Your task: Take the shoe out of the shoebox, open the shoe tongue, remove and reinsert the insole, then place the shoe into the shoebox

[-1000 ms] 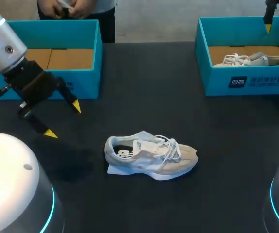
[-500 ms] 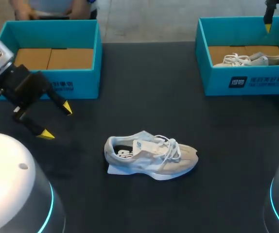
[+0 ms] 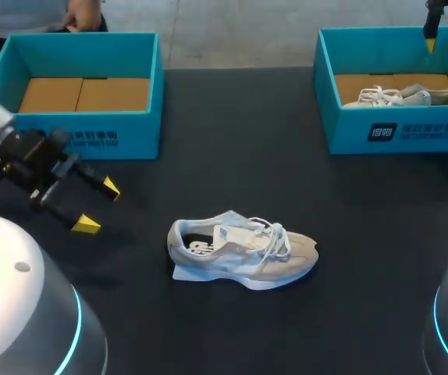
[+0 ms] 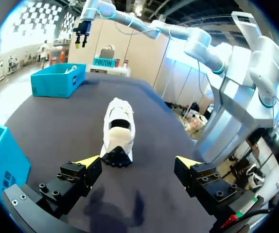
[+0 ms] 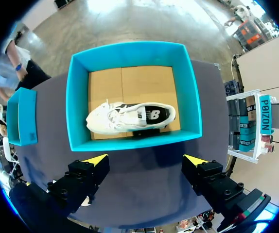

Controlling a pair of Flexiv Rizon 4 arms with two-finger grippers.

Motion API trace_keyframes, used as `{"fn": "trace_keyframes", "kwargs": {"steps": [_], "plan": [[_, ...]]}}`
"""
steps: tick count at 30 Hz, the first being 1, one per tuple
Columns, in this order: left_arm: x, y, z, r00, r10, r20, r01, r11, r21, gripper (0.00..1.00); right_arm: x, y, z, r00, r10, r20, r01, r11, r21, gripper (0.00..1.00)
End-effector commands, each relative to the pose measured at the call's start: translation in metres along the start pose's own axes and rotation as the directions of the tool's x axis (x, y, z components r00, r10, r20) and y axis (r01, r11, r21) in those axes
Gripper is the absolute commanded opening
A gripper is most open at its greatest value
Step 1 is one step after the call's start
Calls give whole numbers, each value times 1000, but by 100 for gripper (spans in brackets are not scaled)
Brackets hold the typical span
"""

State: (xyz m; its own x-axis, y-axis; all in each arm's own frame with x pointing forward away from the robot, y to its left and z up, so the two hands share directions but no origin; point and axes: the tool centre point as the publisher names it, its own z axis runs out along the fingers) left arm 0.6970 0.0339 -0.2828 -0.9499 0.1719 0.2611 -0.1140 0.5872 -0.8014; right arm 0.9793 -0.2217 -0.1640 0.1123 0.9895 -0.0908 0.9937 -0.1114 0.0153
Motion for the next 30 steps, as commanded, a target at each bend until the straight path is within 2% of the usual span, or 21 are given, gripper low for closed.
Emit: {"fn": "trace_keyframes", "kwargs": {"steps": [1,10,13,27,30], "plan": [[-3,12,12,1000,3,11,-4,992,126,100,0,-1,0,1000,1,1,-1,1000,-1,100],[-9,20,22,997,70,38,-76,976,206,100,0,-1,0,1000,1,1,-1,1000,-1,100],[-10,21,25,997,73,-12,-69,977,204,100,0,-1,0,1000,1,1,-1,1000,-1,100],[-10,21,25,997,73,-12,-69,977,204,100,0,-1,0,1000,1,1,-1,1000,-1,100],[-14,29,29,999,47,0,-46,966,255,100,0,-1,0,1000,1,1,-1,1000,-1,100]]}}
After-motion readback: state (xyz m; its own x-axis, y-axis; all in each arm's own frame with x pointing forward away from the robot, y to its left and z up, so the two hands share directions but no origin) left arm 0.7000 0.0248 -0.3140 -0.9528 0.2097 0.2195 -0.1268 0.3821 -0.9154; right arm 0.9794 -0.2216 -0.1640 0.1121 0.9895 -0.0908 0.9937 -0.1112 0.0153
